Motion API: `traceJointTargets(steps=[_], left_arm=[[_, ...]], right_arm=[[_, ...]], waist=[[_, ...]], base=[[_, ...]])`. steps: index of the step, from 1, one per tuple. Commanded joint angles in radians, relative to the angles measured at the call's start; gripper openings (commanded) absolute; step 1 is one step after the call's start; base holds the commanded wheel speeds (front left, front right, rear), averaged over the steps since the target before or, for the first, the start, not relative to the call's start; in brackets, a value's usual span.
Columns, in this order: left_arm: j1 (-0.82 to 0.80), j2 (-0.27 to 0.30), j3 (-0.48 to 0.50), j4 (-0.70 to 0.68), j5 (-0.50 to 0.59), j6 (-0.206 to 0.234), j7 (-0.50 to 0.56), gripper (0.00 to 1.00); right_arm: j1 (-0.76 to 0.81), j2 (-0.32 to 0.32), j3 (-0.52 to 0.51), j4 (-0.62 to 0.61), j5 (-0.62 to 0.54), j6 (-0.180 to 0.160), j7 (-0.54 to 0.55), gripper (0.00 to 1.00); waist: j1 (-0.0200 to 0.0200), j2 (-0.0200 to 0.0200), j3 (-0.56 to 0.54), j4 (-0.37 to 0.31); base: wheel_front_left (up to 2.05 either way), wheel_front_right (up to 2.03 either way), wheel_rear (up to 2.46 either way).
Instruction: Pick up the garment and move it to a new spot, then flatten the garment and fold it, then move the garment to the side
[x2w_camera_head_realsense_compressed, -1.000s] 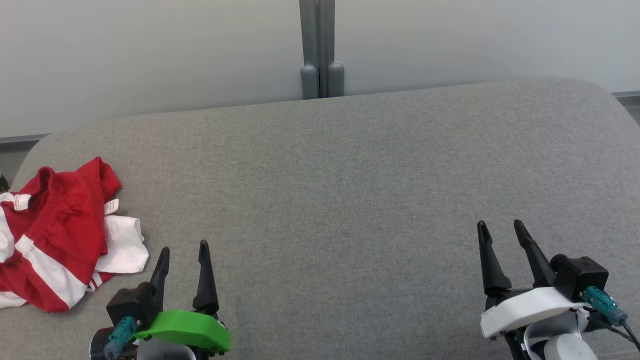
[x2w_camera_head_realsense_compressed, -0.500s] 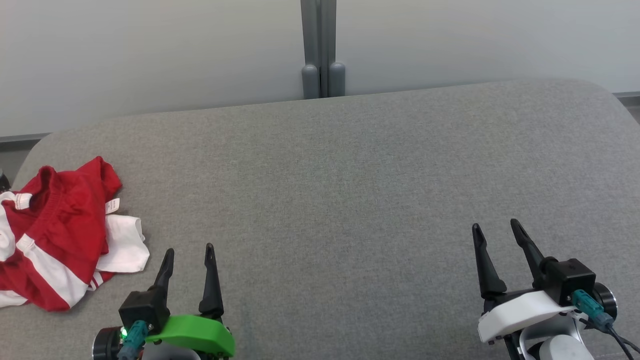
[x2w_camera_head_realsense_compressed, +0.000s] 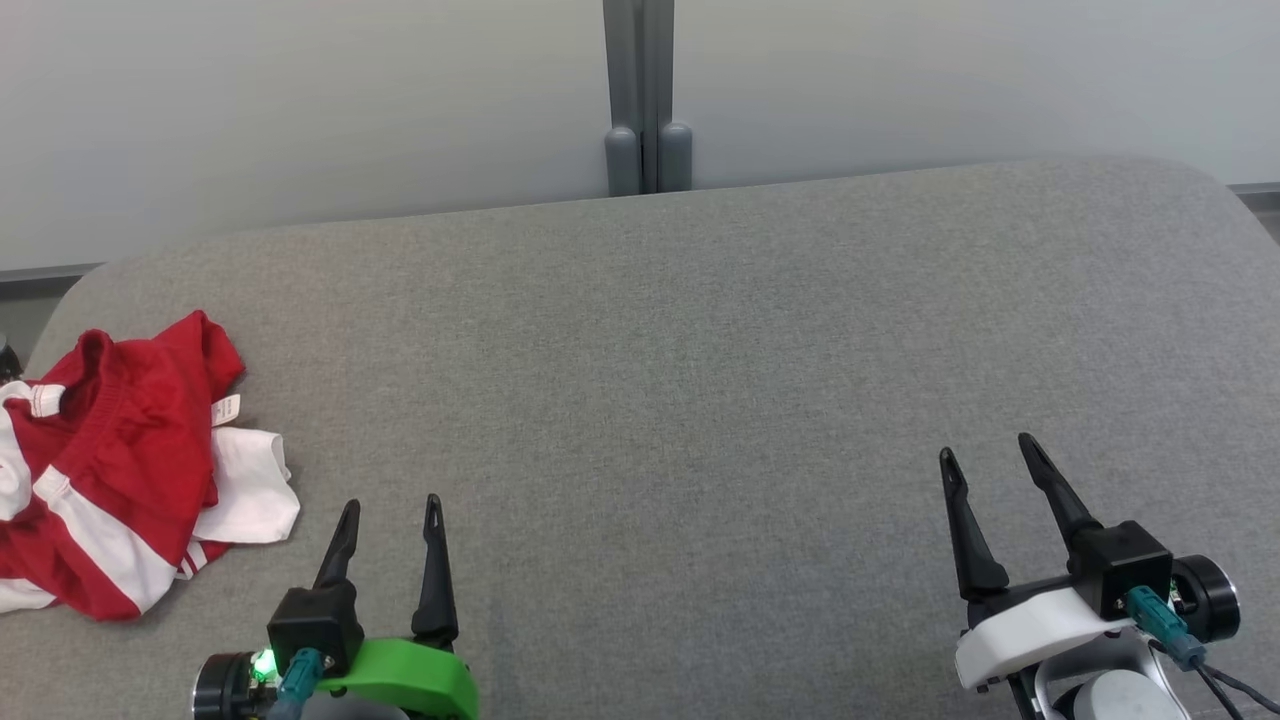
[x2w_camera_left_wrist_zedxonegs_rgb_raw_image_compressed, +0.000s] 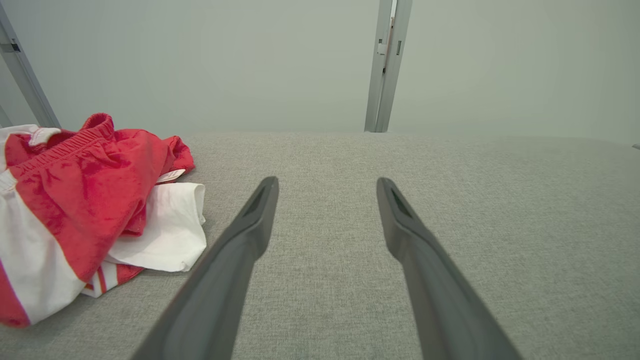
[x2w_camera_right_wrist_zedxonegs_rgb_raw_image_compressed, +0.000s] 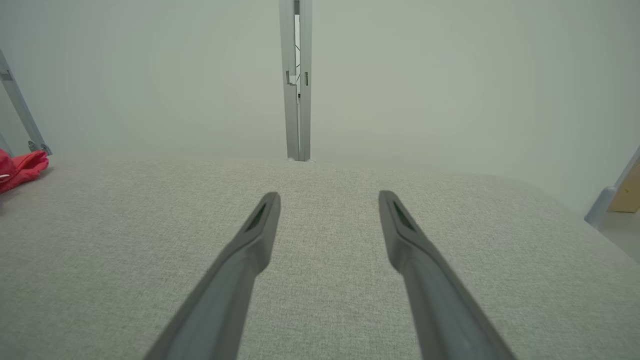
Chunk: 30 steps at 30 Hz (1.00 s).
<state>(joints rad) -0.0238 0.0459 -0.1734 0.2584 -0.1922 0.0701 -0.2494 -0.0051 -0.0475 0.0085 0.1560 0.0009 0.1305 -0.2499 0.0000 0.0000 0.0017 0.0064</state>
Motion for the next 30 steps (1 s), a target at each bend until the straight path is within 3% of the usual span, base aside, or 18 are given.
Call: traceJointTargets(steps=[1,25,30], left_arm=[[0.006,0.007,-0.004,0.000,0.016,0.005,-0.011,1.00],[-0.002,0.008,-0.005,0.018,0.034,0.009,-0.017,1.00],[-0.011,0.007,-0.012,0.015,0.030,0.011,-0.017,1.00]], right_arm=[[0.009,-0.005,-0.001,-0.006,-0.020,0.000,-0.010,1.00],[0.011,-0.005,-0.004,-0.006,-0.034,0.000,-0.017,1.00],[0.021,-0.004,-0.008,-0.011,-0.042,0.000,-0.017,1.00]], waist=[[0.0000,0.0000,0.000,0.000],[0.0000,0.0000,0.006,0.004],[0.0000,0.0000,0.007,0.042]], base=[[0.00,0.00,0.00],[0.00,0.00,0.00],[0.00,0.00,0.00]])
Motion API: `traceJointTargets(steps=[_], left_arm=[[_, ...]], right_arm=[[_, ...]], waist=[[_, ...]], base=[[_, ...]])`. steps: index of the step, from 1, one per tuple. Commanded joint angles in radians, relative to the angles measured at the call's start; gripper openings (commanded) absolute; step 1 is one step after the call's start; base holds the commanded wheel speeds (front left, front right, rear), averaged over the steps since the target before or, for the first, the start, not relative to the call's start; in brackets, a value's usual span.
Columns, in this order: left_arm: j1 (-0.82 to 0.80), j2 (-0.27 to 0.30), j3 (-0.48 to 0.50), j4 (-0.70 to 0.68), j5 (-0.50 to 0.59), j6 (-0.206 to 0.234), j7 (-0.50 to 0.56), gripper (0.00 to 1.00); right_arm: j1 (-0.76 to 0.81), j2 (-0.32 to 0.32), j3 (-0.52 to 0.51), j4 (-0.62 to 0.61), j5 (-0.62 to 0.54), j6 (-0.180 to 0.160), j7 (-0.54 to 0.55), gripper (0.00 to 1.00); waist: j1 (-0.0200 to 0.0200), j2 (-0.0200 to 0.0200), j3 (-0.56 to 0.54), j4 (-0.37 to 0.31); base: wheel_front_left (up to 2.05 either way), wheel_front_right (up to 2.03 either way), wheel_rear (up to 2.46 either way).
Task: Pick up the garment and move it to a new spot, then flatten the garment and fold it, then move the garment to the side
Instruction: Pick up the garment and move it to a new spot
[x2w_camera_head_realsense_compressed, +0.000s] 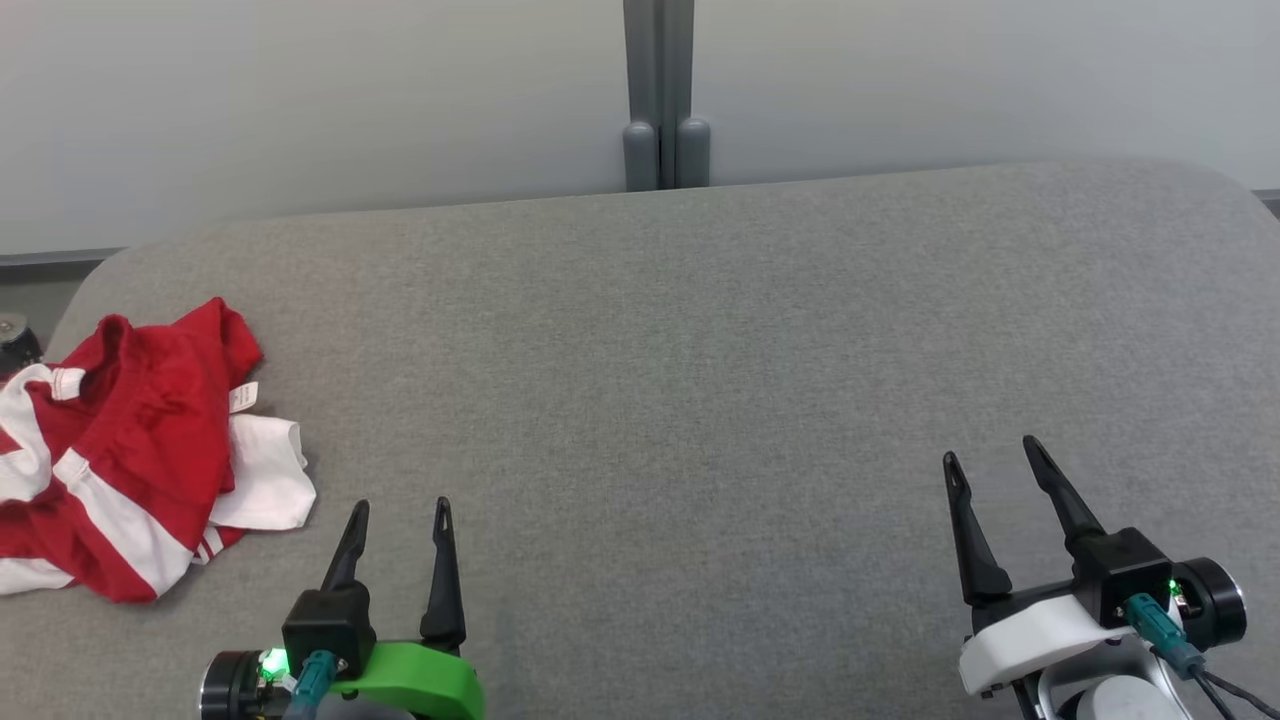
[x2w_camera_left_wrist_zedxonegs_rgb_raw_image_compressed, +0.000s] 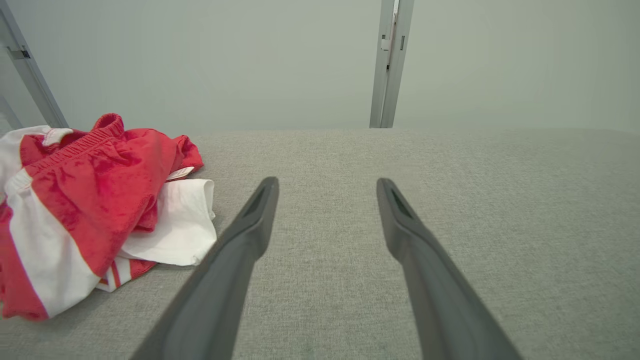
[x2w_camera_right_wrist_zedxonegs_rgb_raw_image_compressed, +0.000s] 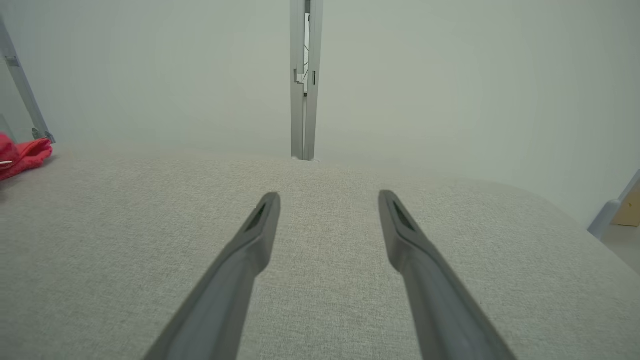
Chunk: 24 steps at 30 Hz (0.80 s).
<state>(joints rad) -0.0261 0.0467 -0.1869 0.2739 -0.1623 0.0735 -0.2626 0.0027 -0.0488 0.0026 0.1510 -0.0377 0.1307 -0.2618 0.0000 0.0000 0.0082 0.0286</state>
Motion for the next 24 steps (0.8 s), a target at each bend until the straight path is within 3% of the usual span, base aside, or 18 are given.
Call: traceJointTargets(steps=[1,15,24], left_arm=[[-0.012,0.007,-0.001,0.000,0.002,0.005,-0.003,1.00],[-0.012,0.006,0.021,-0.011,0.031,0.000,-0.003,1.00],[0.004,0.006,0.037,-0.021,0.030,-0.003,-0.003,1.00]], right_arm=[[0.014,-0.003,0.000,-0.009,0.000,0.000,-0.005,1.00],[0.009,-0.003,0.043,-0.010,0.028,0.000,-0.004,1.00],[-0.002,-0.003,0.076,-0.001,0.029,0.000,-0.004,1.00]], waist=[[0.0000,0.0000,0.001,0.034],[0.0000,0.0000,-0.005,0.353],[0.0000,0.0000,-0.011,0.446]], base=[[0.00,0.00,0.00],[0.00,0.00,0.00],[0.00,0.00,0.00]])
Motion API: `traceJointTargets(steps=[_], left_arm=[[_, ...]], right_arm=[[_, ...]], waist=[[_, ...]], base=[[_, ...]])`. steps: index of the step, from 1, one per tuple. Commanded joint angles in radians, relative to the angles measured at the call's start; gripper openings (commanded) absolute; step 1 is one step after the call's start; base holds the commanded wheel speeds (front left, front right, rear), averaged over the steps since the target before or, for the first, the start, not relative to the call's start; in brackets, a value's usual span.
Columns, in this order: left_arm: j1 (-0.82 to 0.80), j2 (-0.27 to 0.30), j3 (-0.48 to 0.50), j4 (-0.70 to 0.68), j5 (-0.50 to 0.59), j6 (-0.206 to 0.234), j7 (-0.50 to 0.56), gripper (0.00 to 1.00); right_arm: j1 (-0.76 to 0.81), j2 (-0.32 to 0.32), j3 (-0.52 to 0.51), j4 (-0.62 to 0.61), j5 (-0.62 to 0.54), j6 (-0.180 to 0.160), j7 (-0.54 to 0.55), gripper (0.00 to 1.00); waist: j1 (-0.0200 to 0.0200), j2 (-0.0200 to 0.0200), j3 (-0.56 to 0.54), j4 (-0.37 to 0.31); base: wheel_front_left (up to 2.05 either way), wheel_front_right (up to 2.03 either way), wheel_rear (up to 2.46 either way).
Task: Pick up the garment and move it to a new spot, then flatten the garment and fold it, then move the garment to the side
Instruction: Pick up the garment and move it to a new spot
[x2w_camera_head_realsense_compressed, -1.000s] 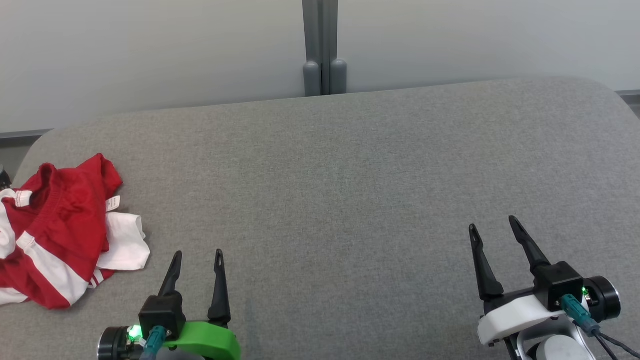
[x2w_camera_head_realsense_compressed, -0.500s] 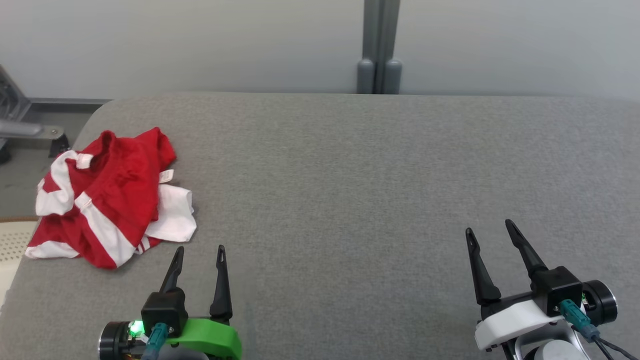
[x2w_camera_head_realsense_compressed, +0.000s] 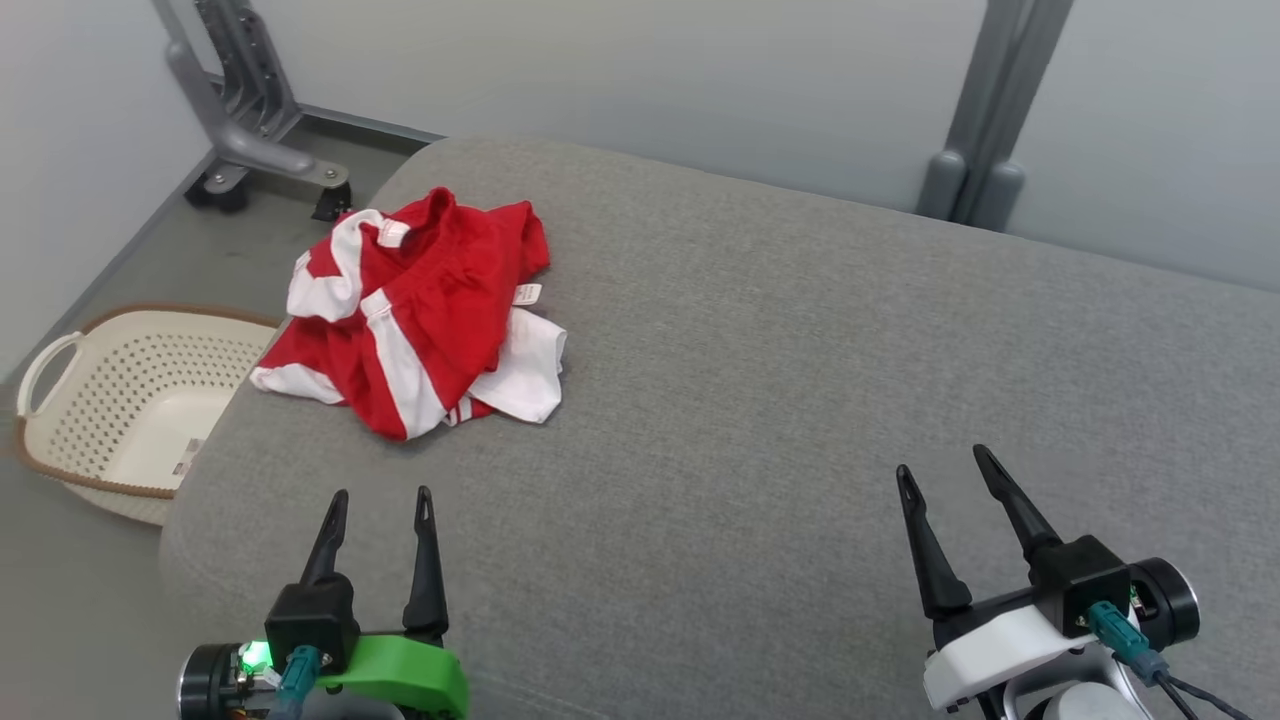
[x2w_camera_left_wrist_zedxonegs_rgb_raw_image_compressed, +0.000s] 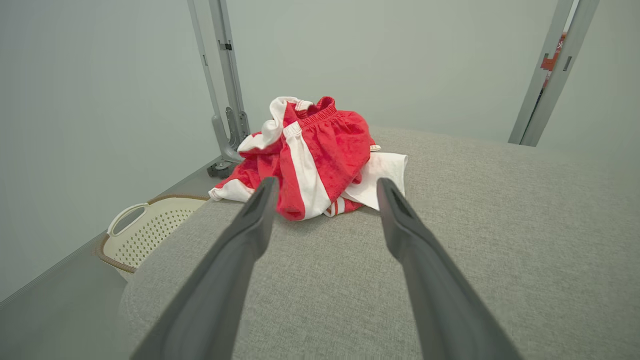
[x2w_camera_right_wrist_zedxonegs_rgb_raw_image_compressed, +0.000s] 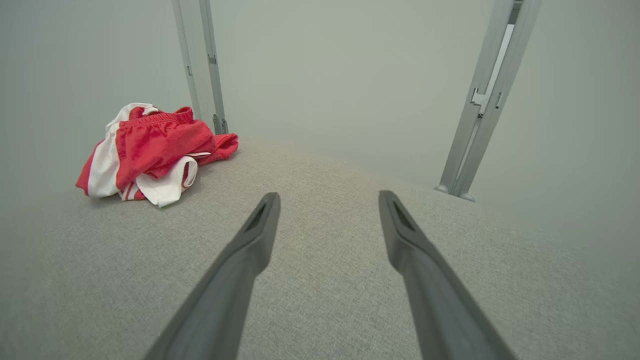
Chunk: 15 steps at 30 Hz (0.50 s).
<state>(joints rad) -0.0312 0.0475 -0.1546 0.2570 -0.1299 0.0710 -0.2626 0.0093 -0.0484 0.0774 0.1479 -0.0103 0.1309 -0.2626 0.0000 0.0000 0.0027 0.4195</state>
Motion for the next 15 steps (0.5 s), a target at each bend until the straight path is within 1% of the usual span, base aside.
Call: traceJointTargets(steps=[1,4,6,11,15], left_arm=[[0.011,0.005,0.006,-0.005,-0.003,0.001,-0.003,1.00],[0.016,0.005,0.010,-0.008,-0.004,0.007,-0.003,1.00],[0.016,0.005,0.006,-0.009,0.011,0.002,-0.003,1.00],[-0.002,0.008,0.034,-0.023,0.011,-0.010,-0.003,1.00],[-0.081,0.046,0.098,-0.055,-0.003,-0.020,-0.003,1.00]], right_arm=[[-0.010,-0.004,0.005,0.003,0.002,0.000,-0.004,1.00],[-0.013,-0.004,0.015,0.003,0.003,0.000,-0.004,1.00],[-0.012,-0.004,0.016,0.001,0.003,0.000,-0.004,1.00],[-0.012,-0.004,0.002,-0.012,-0.013,0.000,-0.004,1.00],[-0.036,-0.004,-0.018,-0.033,-0.035,0.000,-0.004,1.00]], waist=[[0.0000,0.0000,-0.006,0.057],[0.0000,0.0000,-0.006,0.056],[0.0000,0.0000,-0.004,0.051],[0.0000,0.0000,0.022,0.014],[0.0000,0.0000,0.073,-0.035]], base=[[0.00,0.00,0.00],[0.00,0.00,0.00],[0.00,0.00,0.00],[0.00,0.00,0.00],[0.00,0.00,0.00]])
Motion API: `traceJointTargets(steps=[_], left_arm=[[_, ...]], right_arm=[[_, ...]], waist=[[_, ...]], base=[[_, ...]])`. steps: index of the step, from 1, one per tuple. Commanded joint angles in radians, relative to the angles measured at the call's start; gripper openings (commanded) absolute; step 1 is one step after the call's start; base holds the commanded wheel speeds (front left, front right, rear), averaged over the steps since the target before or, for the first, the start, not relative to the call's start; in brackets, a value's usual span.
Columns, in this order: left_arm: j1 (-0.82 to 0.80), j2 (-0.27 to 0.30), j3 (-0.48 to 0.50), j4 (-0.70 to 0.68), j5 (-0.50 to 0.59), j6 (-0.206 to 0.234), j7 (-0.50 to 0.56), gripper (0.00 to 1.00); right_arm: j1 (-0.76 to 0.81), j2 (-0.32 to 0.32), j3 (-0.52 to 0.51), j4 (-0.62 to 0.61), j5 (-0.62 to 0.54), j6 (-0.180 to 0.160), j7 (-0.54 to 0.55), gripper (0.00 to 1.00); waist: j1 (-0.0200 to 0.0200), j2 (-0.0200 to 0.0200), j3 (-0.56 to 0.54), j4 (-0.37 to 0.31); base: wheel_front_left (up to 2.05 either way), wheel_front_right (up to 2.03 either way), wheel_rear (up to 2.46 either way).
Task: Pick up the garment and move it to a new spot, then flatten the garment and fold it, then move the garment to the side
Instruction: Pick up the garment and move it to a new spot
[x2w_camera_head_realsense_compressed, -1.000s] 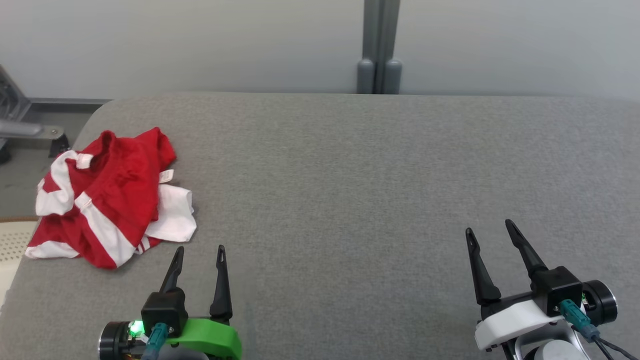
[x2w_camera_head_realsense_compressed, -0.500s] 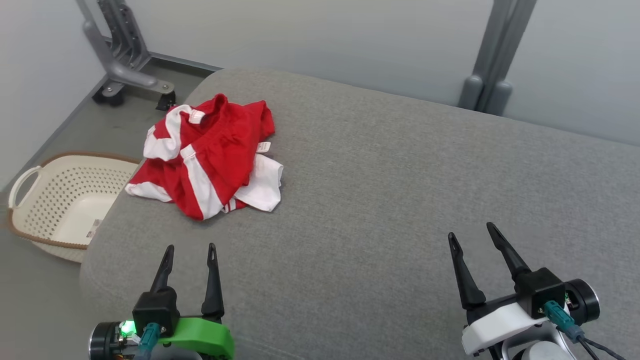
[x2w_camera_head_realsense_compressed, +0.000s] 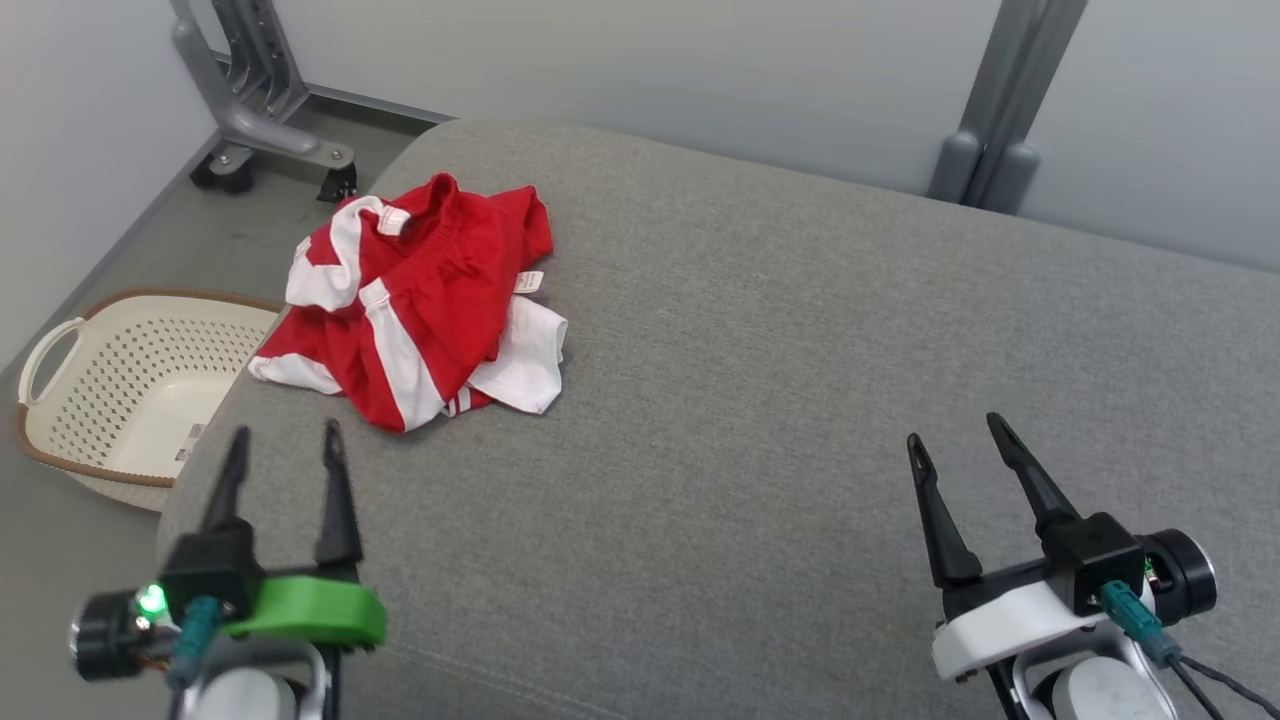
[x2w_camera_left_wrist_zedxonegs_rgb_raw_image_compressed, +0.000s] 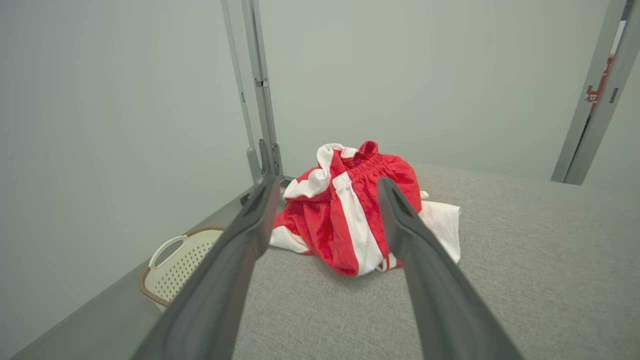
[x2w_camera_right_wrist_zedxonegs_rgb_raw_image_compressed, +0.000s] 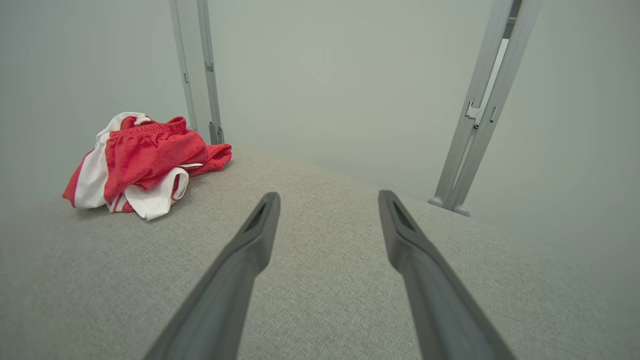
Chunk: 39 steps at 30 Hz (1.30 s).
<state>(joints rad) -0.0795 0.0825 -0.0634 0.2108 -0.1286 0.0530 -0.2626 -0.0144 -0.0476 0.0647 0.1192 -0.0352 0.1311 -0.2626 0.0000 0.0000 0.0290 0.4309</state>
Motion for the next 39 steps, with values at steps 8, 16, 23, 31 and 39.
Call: traceJointTargets(steps=[8,16,23,31,39], left_arm=[[-0.309,0.128,0.089,0.108,-0.046,-0.059,0.058,1.00],[-0.501,0.178,0.110,0.372,-0.153,-0.134,0.265,1.00],[-0.554,0.184,0.116,0.533,-0.197,-0.139,0.342,1.00],[-0.598,0.180,0.126,0.617,-0.212,-0.117,0.294,0.33],[-0.640,0.226,0.085,0.567,-0.161,-0.132,0.186,0.00]], right_arm=[[-0.092,-0.005,-0.033,-0.034,-0.064,-0.001,-0.004,1.00],[-0.183,-0.005,-0.026,-0.052,-0.098,-0.001,-0.004,1.00],[-0.217,-0.004,-0.038,-0.059,-0.111,-0.001,-0.004,1.00],[-0.228,-0.004,-0.041,-0.059,-0.111,-0.001,-0.004,1.00],[-0.207,-0.004,-0.040,-0.040,-0.085,-0.001,-0.004,1.00]], waist=[[0.0000,0.0000,0.193,-0.144],[0.0000,0.0000,0.339,-0.233],[0.0000,0.0000,0.408,-0.266],[0.0000,0.0000,0.425,-0.268],[0.0000,0.0000,0.354,-0.245]], base=[[0.00,0.00,0.00],[0.00,0.00,0.00],[0.00,0.00,0.00],[0.00,0.00,0.00],[0.00,0.00,0.00]])
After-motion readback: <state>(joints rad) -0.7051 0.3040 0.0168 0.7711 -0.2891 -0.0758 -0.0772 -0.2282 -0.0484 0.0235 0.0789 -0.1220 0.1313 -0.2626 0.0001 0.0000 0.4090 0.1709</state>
